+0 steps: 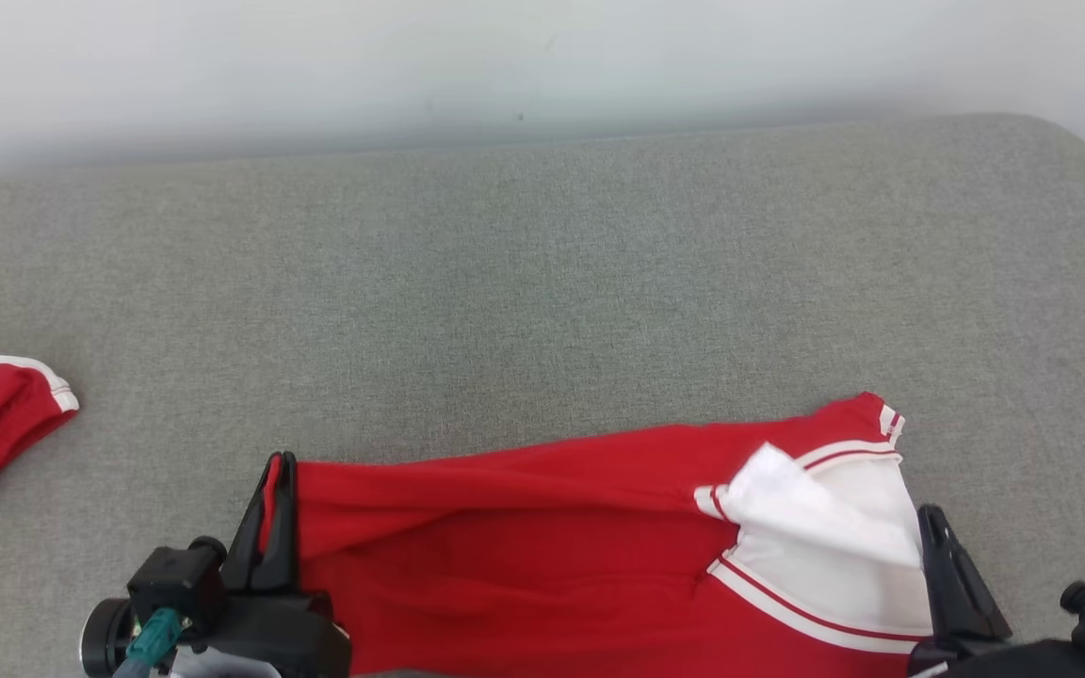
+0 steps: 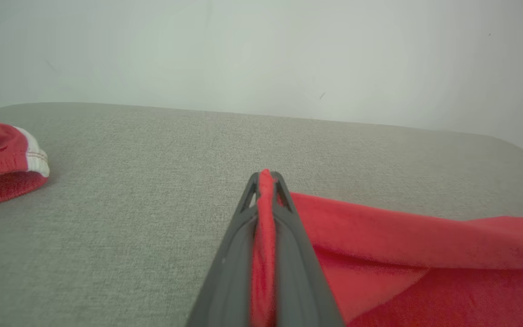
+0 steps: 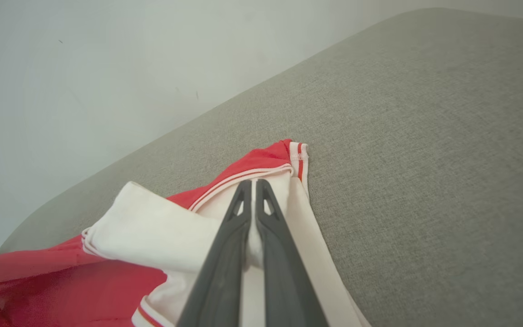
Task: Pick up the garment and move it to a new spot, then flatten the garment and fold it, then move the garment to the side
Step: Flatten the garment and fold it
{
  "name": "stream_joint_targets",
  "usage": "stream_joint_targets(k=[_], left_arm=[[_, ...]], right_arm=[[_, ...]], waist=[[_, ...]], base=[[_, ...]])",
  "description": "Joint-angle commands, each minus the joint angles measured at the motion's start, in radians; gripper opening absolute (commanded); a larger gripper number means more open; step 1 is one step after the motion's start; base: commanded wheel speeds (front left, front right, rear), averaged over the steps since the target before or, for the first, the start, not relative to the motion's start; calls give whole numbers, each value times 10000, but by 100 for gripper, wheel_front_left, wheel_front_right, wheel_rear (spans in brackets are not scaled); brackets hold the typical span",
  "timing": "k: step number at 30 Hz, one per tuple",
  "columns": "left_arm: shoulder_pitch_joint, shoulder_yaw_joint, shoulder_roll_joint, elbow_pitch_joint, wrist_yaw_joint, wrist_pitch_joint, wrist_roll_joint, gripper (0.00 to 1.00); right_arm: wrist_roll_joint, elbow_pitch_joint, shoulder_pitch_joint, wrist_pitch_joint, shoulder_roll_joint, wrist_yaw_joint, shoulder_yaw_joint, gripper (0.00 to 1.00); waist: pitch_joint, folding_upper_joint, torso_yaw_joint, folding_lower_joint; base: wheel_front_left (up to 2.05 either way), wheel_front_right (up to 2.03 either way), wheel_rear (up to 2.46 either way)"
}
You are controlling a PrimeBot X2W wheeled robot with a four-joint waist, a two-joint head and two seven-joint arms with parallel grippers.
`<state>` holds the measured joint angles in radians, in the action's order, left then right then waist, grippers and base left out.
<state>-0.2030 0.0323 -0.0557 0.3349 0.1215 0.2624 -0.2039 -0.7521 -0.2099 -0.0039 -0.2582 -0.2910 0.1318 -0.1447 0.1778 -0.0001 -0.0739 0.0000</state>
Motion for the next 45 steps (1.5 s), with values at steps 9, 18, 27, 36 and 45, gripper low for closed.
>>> stream_joint_targets(k=[9, 18, 27, 36, 45], left_arm=[[714, -271, 51, 36, -330, 23, -61, 100], [1307, -480, 54, -583, -651, 23, -38, 100], [2038, -397, 51, -1328, -1089, 23, 728, 100], [2369, -158, 54, -1437, -1307, 23, 594, 100], [2399, -352, 47, -1233, -1227, 23, 729, 100]], right_arm=[[524, -83, 563, 120, 446, -23, 429, 100], [1369, -597, 30, 509, 146, -23, 868, 100], [2263, -2282, -1250, 1180, 185, -23, 711, 100], [2526, -4462, -1807, 1352, 313, -23, 612, 100], [2184, -5379, -1952, 1393, 642, 3, -76, 0]], waist=[[-405, 1, 72, 0], [-612, 1, 217, 0], [-664, 1, 507, 0], [-689, 1, 1111, 0], [-716, 1, 1129, 0]], base=[[0, 0, 0], [0, 0, 0], [0, 0, 0], [0, 0, 0], [0, 0, 0]])
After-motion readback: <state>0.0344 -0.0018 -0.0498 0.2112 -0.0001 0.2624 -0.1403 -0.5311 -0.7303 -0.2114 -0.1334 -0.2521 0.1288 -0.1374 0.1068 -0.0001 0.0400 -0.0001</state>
